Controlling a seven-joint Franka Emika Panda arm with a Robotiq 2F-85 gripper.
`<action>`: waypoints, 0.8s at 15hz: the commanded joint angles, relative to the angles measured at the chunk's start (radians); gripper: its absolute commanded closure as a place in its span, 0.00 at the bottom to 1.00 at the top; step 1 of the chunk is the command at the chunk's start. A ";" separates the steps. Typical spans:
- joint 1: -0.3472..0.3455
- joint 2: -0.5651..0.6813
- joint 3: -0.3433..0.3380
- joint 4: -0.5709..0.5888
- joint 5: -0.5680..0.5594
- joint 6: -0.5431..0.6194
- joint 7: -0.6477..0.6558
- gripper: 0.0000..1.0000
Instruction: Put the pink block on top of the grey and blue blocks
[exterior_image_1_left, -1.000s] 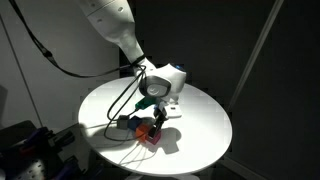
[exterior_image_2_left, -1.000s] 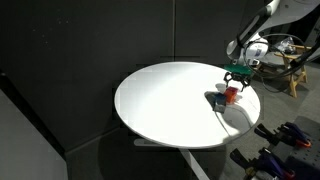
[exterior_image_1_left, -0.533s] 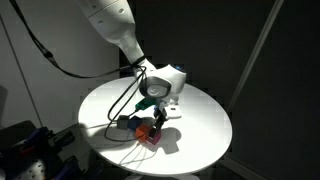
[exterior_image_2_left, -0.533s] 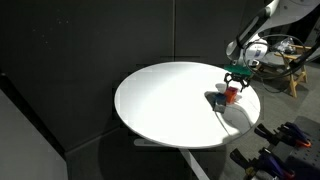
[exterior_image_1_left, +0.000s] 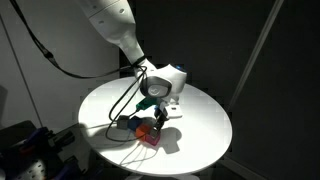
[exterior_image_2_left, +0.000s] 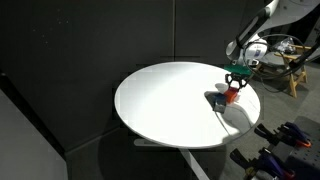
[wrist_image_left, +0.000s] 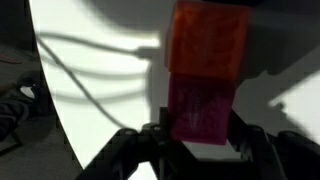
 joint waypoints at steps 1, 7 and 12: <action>0.003 -0.014 -0.011 0.005 -0.036 -0.017 -0.018 0.69; 0.007 -0.052 -0.017 -0.013 -0.086 -0.024 -0.051 0.69; 0.011 -0.082 -0.016 -0.017 -0.135 -0.046 -0.118 0.69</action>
